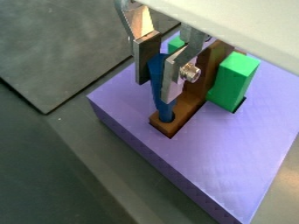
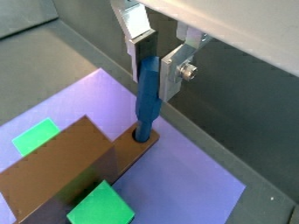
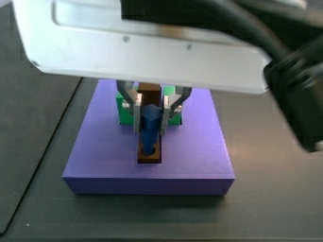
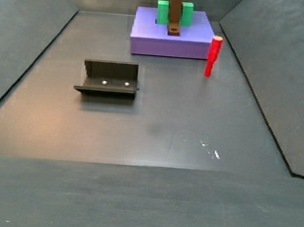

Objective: Pick up the blue object. Move up. Place the blue object on the fixture. Regrasp the blue object. Move to above the board. Insert the blue object.
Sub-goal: Insert the blue object.

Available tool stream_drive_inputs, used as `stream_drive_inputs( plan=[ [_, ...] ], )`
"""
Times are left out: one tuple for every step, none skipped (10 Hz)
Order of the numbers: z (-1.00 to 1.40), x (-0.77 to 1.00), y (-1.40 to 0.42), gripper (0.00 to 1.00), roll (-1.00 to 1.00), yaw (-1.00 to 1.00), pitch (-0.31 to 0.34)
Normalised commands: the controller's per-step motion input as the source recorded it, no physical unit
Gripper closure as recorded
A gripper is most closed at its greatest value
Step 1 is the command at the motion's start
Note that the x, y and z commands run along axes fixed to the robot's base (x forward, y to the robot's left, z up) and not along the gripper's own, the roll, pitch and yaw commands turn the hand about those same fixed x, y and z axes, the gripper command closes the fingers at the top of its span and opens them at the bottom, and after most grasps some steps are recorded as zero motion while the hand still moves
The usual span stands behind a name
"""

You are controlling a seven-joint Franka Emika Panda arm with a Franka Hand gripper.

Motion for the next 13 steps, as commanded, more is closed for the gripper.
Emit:
stream_drive_inputs(
  plan=[
    [-0.34,0.00,0.20,1.00,-0.09,-0.17,0.000],
    [-0.33,0.00,0.19,1.00,-0.11,-0.15,0.000],
    [-0.31,0.01,0.11,1.00,-0.16,-0.09,0.000],
    [-0.25,0.10,0.05,1.00,-0.21,-0.04,0.000],
    [-0.30,0.07,0.07,1.00,-0.23,-0.05,0.000],
    [-0.34,0.04,0.09,1.00,-0.22,-0.06,0.000],
    [-0.33,0.09,0.21,1.00,-0.17,-0.11,0.000],
    [-0.27,0.06,0.28,1.00,-0.17,-0.15,0.011],
    [-0.32,0.10,0.15,1.00,-0.20,-0.13,0.000],
    [-0.36,0.03,-0.03,1.00,-0.14,0.00,0.000],
    [-0.34,0.00,-0.10,1.00,-0.08,0.00,0.000],
    [-0.23,0.00,-0.02,1.00,-0.03,0.00,0.000],
    [0.00,0.00,0.00,1.00,0.00,0.00,0.000]
  ],
)
